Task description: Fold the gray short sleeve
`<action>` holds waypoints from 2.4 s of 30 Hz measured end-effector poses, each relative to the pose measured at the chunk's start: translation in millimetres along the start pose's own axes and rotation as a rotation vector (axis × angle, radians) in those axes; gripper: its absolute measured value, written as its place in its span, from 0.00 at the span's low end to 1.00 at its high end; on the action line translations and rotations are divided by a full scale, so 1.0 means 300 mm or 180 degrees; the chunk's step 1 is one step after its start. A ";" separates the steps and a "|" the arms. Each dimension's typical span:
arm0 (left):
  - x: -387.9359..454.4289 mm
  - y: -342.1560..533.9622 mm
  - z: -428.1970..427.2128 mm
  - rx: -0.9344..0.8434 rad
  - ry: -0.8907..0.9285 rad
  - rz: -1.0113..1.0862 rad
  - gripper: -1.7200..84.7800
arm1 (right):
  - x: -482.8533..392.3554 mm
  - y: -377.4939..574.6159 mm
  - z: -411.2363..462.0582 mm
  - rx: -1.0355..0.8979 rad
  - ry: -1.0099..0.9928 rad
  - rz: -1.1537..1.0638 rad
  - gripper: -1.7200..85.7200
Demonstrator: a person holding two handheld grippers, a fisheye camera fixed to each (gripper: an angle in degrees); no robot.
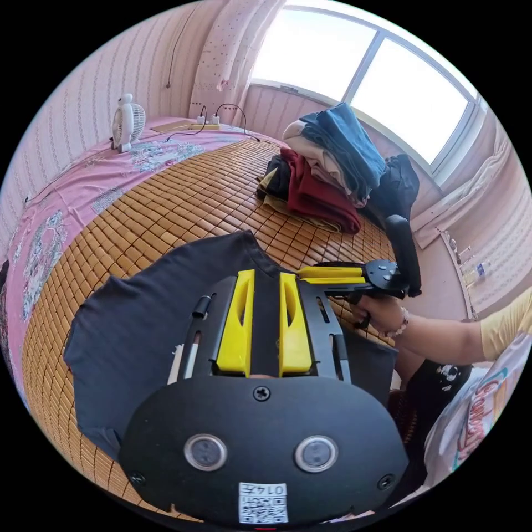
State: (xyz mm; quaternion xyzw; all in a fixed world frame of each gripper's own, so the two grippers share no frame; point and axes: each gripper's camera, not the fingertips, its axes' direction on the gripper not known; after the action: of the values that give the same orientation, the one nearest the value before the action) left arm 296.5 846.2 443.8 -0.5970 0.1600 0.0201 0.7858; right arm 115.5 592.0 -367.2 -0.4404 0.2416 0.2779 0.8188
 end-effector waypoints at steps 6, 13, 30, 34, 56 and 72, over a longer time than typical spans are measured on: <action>-0.040 -0.200 0.244 -0.0062 -0.0164 -0.0163 0.11 | 0.014 -0.018 -0.037 0.0012 0.0094 0.0019 0.07; -0.058 -0.265 0.436 -0.0309 -0.0645 -0.0131 0.08 | 0.035 -0.032 -0.076 0.0021 0.0002 0.0080 0.06; -0.505 0.512 -0.290 0.0695 -0.0476 -0.1519 0.09 | -0.149 -0.144 -0.184 0.0047 -0.0408 -0.0998 0.10; -0.618 0.823 -0.477 0.0622 -0.1099 -0.1906 0.09 | -0.178 -0.341 -0.018 -0.0130 -0.0297 -0.0890 0.11; -0.893 0.992 -0.581 0.0087 -0.1517 -0.2318 0.01 | -0.309 -0.773 0.335 -0.0582 -0.0021 -0.0602 0.03; -0.653 1.039 -1.005 0.1192 -0.1255 -0.1915 0.01 | -0.461 -0.831 -0.118 0.0015 -0.0457 -0.0855 0.02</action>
State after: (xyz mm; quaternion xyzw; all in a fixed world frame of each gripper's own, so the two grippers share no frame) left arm -27.3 681.8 136.3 -0.4485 -0.1747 -0.1261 0.8674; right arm 175.9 414.0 -149.9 -0.4459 0.1220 0.1961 0.8648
